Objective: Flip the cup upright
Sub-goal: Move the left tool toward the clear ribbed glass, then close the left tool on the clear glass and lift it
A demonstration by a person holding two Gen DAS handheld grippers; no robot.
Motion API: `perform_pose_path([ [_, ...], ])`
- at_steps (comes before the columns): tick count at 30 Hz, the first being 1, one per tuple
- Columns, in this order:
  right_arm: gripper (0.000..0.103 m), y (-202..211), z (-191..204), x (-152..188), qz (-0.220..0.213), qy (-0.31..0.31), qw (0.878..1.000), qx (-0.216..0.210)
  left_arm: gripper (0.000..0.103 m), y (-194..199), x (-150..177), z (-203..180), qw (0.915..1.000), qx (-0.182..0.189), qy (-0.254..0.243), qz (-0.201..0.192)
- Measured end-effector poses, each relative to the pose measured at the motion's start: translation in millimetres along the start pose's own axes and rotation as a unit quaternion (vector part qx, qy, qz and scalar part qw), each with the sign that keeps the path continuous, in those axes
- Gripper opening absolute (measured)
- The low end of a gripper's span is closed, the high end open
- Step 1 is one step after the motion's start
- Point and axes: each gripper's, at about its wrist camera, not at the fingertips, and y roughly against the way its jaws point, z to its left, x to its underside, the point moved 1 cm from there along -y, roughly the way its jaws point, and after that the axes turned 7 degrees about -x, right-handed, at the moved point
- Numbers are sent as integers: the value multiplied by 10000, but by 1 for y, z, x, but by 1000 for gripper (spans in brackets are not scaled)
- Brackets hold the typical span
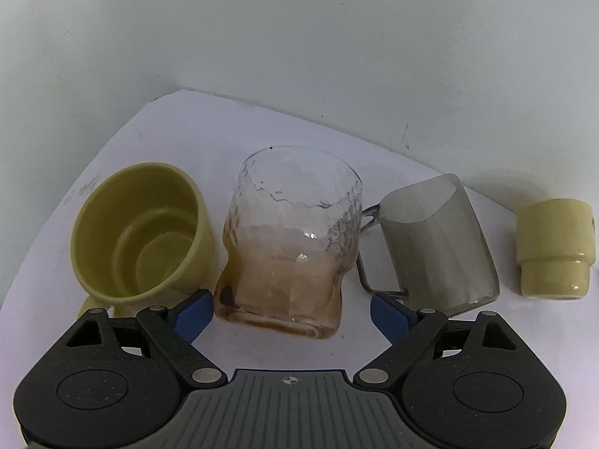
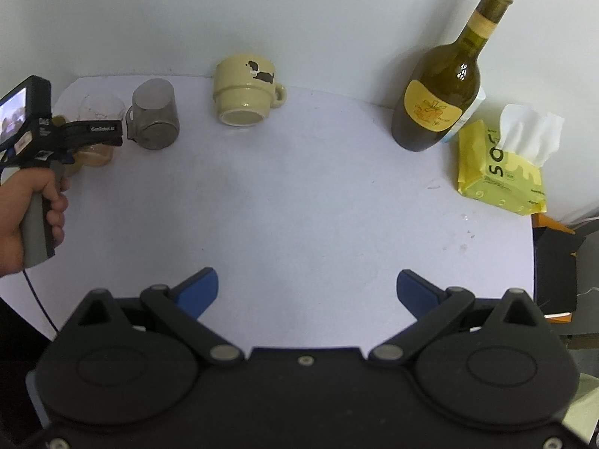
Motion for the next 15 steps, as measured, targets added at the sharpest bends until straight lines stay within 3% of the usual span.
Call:
perform_pose_path([
  [3, 103, 3, 0, 1, -22, -26, 10000, 21, 68, -1, 1, 5, 9998, 182, -19, 22],
  [6, 103, 6, -1, 2, -74, -25, 10000, 21, 67, 3, 7, 7, 9999, 104, -77, 57],
  [10, 103, 10, -3, -1, -231, -37, 9997, -5, 67, 16, 35, 1, 9995, -62, -290, 91],
  [15, 103, 7, -3, -4, -295, -43, 9995, -102, 67, 38, 76, -5, 9990, 159, -238, 343],
])
